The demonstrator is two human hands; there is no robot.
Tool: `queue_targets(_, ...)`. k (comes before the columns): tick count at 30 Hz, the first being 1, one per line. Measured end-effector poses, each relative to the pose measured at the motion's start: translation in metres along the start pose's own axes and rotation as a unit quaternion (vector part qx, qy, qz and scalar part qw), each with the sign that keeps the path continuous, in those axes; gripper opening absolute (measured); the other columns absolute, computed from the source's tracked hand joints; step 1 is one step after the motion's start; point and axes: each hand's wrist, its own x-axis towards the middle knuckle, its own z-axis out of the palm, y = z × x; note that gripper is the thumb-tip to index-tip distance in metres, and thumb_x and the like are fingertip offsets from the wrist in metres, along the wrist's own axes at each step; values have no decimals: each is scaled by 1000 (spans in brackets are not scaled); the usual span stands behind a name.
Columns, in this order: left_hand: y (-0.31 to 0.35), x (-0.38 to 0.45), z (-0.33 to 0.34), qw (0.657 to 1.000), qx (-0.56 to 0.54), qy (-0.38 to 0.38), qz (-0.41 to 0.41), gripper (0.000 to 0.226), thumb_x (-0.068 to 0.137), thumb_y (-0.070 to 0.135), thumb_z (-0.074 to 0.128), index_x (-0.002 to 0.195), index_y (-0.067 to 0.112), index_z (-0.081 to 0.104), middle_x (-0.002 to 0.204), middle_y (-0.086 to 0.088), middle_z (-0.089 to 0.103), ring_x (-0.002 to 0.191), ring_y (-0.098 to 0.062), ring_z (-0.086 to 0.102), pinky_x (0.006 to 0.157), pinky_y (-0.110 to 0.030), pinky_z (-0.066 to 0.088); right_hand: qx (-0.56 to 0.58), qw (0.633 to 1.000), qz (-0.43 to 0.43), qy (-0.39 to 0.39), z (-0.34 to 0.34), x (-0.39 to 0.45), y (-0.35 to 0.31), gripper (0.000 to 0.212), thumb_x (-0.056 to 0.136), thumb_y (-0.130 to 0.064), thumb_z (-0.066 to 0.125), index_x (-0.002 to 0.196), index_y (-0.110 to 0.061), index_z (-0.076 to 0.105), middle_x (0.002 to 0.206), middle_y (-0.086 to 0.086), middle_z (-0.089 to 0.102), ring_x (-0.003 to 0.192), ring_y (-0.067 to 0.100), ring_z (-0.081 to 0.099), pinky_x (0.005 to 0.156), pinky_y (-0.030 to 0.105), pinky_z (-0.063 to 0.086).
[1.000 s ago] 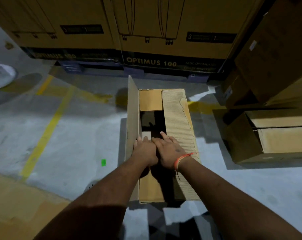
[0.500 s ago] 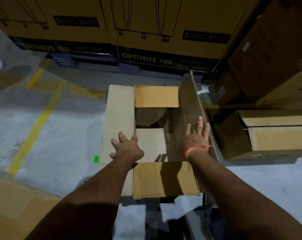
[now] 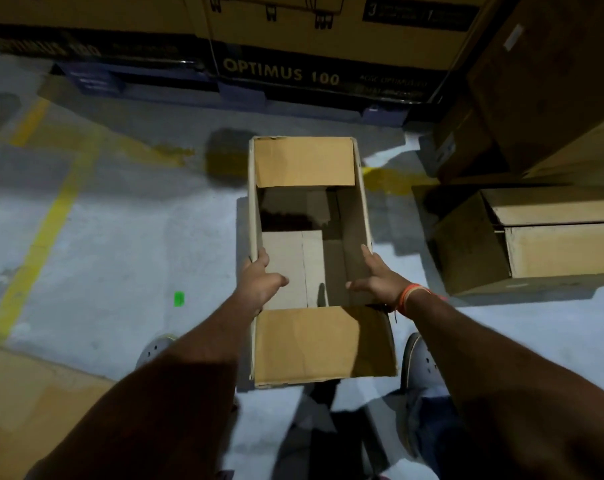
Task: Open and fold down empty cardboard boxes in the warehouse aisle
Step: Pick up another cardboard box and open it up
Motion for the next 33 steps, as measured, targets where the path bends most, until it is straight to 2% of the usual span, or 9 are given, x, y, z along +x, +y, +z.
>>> queue_targets(8, 10, -1, -17, 996, 42, -19, 76, 79, 94, 10, 68, 160, 25, 27, 171, 0, 2, 153, -29, 25, 120, -41, 33, -81, 996, 24, 20, 4, -4, -3, 68, 87, -55, 68, 146, -25, 53, 166, 2, -6, 148, 38, 22, 123, 49, 22)
queue_targets(12, 7, -29, -20, 953, 290, 2, 84, 46, 94, 51, 65, 137, 36, 62, 168, 0, -21, 155, -37, 3, 125, -53, 15, -266, 963, 48, 15, 21, -35, -12, 65, 92, -69, 50, 134, -23, 64, 164, 5, -27, 152, 39, -14, 122, 55, 7)
queue_targets(16, 16, -83, -22, 900, 426, -2, 90, 55, 96, 69, 42, 123, 31, 72, 171, -4, -2, 156, -35, -4, 122, -56, 6, -323, 943, 24, 82, 24, -75, -26, 72, 98, -68, 35, 116, -9, 73, 167, 12, 11, 153, 35, 8, 119, 52, 25)
queue_targets(18, 31, -107, -27, 919, 387, 16, 75, 63, 99, 67, 40, 122, 17, 71, 158, -12, 41, 147, -34, 31, 119, -52, 25, -287, 952, 11, 107, 15, -100, -36, 68, 100, -65, 34, 107, -9, 70, 138, 20, 55, 128, 32, 50, 103, 41, 44)
queue_targets(21, 40, -131, -43, 937, 330, -83, 74, 47, 95, 60, 59, 88, 16, 77, 106, -6, 73, 92, -24, 66, 88, -35, 53, -265, 964, 5, 29, 9, -131, -35, 45, 99, -54, 51, 98, -12, 67, 102, 10, 67, 96, 26, 62, 84, 32, 48)
queue_targets(23, 32, -143, -49, 917, 346, -174, 98, 36, 91, 51, 70, 104, 19, 80, 116, -1, 72, 101, -24, 68, 89, -32, 54, -331, 942, 0, -45, 15, -146, -26, 40, 95, -43, 61, 119, -13, 70, 122, 11, 68, 112, 27, 62, 94, 30, 49)
queue_targets(26, 2, -149, -35, 885, 394, -213, 129, 80, 87, 54, 73, 153, 19, 45, 156, -3, 45, 140, -24, 46, 112, -30, 39, -374, 926, -20, -56, 43, -155, -2, 80, 84, -49, 73, 149, -14, 44, 148, 12, 51, 135, 27, 49, 109, 29, 41)
queue_targets(30, -45, -143, -2, 850, 437, -224, 188, 107, 84, 58, 75, 163, 19, 15, 167, -6, 26, 150, -24, 29, 122, -34, 25, -410, 908, -80, -31, 79, -147, 22, 118, 78, -51, 79, 161, -24, 0, 169, 7, 3, 155, 29, 2, 124, 42, 14)
queue_targets(33, -62, -136, 22, 796, 515, -220, 227, 107, 84, 53, 74, 163, 20, 9, 163, -10, 31, 147, -32, 31, 119, -47, 29, -448, 888, -104, -28, 93, -128, 29, 120, 80, -45, 79, 160, -26, -8, 169, 10, -4, 155, 31, -2, 124, 43, 12)
